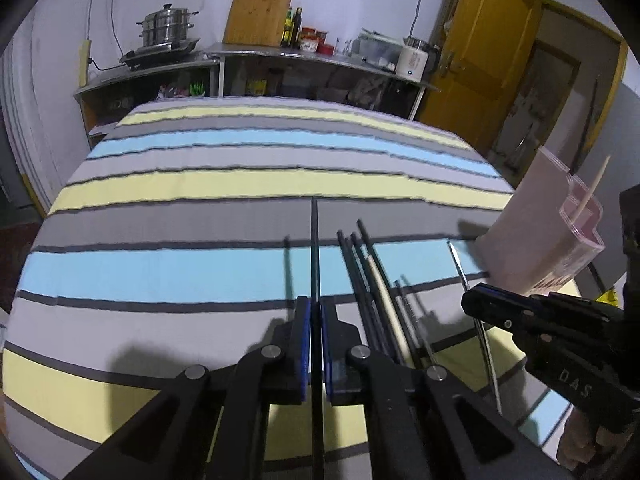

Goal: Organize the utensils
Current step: 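Close the right tool on a thin metal chopstick from the pile, then carry both chopsticks to the pink caddy and lower them inside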

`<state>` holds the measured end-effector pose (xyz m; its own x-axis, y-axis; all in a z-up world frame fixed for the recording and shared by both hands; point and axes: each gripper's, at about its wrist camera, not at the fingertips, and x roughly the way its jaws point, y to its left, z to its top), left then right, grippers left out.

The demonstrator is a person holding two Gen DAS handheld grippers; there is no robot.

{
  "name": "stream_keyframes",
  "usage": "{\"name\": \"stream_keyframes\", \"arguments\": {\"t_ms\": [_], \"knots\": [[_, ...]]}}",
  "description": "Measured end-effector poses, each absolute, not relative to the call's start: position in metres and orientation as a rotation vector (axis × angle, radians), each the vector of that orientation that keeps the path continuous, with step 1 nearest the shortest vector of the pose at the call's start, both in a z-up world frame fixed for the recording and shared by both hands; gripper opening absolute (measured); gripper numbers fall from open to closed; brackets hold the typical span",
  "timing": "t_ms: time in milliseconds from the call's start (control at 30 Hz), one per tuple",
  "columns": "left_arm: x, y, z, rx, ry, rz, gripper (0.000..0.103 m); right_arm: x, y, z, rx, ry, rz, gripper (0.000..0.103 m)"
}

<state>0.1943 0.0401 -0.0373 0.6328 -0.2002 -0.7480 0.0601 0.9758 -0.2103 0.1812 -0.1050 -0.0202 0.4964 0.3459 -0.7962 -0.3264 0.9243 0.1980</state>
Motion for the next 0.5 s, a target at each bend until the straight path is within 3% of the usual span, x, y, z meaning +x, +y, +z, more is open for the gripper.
{"name": "stream_keyframes", "arguments": {"t_ms": [500], "knots": [[0.159,0.044,0.041,-0.202,0.757,-0.219,0.005,0.151,-0.139,0.046,0.109,0.828,0.419,0.005]]}}
